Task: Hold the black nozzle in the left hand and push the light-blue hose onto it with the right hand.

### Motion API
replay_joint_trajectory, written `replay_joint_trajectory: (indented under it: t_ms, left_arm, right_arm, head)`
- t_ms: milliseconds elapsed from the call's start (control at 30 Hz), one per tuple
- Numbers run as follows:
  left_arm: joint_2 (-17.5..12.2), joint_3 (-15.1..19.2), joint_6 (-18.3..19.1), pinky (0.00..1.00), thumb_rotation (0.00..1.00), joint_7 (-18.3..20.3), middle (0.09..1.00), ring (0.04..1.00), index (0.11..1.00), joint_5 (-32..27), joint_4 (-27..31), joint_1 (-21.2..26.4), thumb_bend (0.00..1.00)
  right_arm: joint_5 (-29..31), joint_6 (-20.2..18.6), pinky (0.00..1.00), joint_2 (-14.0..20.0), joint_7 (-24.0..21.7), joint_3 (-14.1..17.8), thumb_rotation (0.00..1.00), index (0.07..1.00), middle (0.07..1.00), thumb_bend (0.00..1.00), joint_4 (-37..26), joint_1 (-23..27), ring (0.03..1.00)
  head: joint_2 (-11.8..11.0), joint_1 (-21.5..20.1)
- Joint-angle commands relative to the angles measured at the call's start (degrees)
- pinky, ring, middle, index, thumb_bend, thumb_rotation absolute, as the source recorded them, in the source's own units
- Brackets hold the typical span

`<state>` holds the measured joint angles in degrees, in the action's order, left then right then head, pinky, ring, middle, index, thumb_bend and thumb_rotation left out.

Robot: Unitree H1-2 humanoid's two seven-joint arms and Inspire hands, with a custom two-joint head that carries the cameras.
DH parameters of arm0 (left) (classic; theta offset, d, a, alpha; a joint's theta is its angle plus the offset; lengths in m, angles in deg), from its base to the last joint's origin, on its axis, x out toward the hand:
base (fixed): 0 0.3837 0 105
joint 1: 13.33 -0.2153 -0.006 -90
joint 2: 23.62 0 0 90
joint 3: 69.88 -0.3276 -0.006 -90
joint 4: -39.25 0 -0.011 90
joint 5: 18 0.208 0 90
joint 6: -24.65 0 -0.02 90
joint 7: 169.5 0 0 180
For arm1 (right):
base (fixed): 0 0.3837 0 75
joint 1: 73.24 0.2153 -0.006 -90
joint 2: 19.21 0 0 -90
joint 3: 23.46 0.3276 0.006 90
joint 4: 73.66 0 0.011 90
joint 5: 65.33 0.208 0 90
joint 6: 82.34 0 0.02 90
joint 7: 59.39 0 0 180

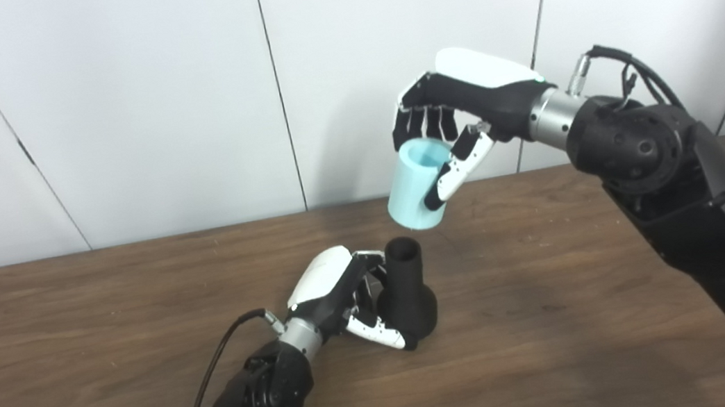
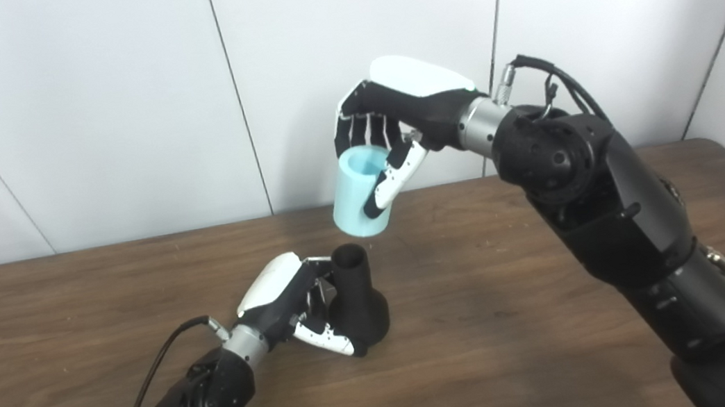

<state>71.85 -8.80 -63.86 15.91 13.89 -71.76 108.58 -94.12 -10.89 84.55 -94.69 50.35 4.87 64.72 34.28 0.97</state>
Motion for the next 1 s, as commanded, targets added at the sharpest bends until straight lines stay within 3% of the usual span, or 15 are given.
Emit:
replay_joint_trajectory:
  t_ms: [0, 67, 133, 200, 267, 367, 433, 600, 667, 733, 967]
  left_arm:
    - [0.01, -3.20, 4.42, 0.33, 0.00, 4.58, 0.457, 0.392, 0.485, 3.20, -3.33, -3.36, 0.53]
    - [0.03, -3.31, 4.61, 0.33, 0.00, 4.53, 0.432, 0.390, 0.489, 3.30, -3.23, -3.40, 0.52]
    - [0.07, -3.42, 4.69, 0.33, 0.00, 4.38, 0.405, 0.388, 0.493, 3.41, -3.37, -3.37, 0.52]
    - [0.08, -3.48, 4.79, 0.32, 0.00, 4.27, 0.399, 0.387, 0.493, 3.50, -3.39, -3.38, 0.52]
    - [0.02, -3.50, 4.93, 0.32, 0.00, 4.24, 0.434, 0.383, 0.488, 3.52, -3.15, -3.45, 0.52]
    - [-0.02, -3.60, 5.21, 0.31, 0.00, 4.25, 0.469, 0.381, 0.483, 3.51, -2.92, -3.47, 0.53]
    - [-0.09, -3.62, 5.33, 0.31, 0.00, 4.26, 0.427, 0.379, 0.489, 3.34, -2.74, -3.48, 0.52]
    - [-0.12, -3.76, 5.61, 0.33, 0.00, 4.28, 0.399, 0.388, 0.494, 3.27, -2.54, -3.39, 0.52]
    - [-0.09, -3.81, 5.73, 0.34, 0.00, 4.30, 0.435, 0.389, 0.488, 3.27, -2.54, -3.35, 0.52]
    - [-0.05, -3.89, 5.89, 0.34, 0.00, 4.31, 0.405, 0.386, 0.492, 3.33, -2.41, -3.39, 0.52]
    - [0.34, -4.31, 7.13, 0.36, 0.00, 4.48, 0.408, 0.411, 0.495, 3.84, -1.52, -3.48, 0.52]
  right_arm:
    - [-0.20, 1.47, 0.37, 0.21, 0.94, 0.58, 0.00, 0.494, 0.491, 0.52, -0.75, 2.04, 0.430]
    - [-0.68, 1.73, 0.39, 0.18, 0.99, 0.02, 0.00, 0.490, 0.482, 0.52, -0.53, 1.93, 0.444]
    - [-1.37, 2.02, 0.52, 0.20, 0.92, -0.56, 0.00, 0.482, 0.469, 0.52, -0.55, 1.76, 0.491]
    - [-2.02, 2.23, 0.72, 0.24, 0.76, -1.13, 0.00, 0.480, 0.463, 0.52, -0.58, 1.59, 0.508]
    - [-2.11, 2.45, 0.79, 0.15, 0.65, -1.48, 0.00, 0.481, 0.465, 0.52, -0.31, 1.49, 0.501]
    - [-1.35, 2.87, 0.50, -0.21, 0.49, -1.45, 0.00, 0.487, 0.480, 0.52, 0.19, 1.33, 0.454]
    - [-0.43, 3.85, 0.40, -0.46, 0.70, -1.25, 0.00, 0.488, 0.488, 0.52, 0.73, 1.05, 0.440]
    - [0.48, 5.26, 0.36, -0.81, 0.70, -1.14, 0.00, 0.504, 0.494, 0.52, 1.75, 0.39, 0.422]
    - [0.28, 4.37, 0.38, -1.13, 0.15, -1.42, 0.00, 0.492, 0.499, 0.52, 1.93, 0.20, 0.430]
    - [0.03, 3.38, 0.40, -1.58, -0.15, -1.71, 0.00, 0.482, 0.499, 0.52, 2.27, 0.09, 0.440]
    - [0.17, 2.93, 0.35, -3.24, 0.58, -1.91, 0.00, 0.519, 0.472, 0.52, 3.42, -0.47, 0.413]
  head:
    - [0.04, 0.02]
    - [0.07, 0.02]
    - [0.18, 0.08]
    - [0.24, 0.04]
    - [0.24, 0.09]
    - [0.34, 0.12]
    - [0.47, 0.28]
    - [0.73, 0.77]
    - [0.94, 1.44]
    - [0.95, 1.58]
    - [1.62, 4.27]
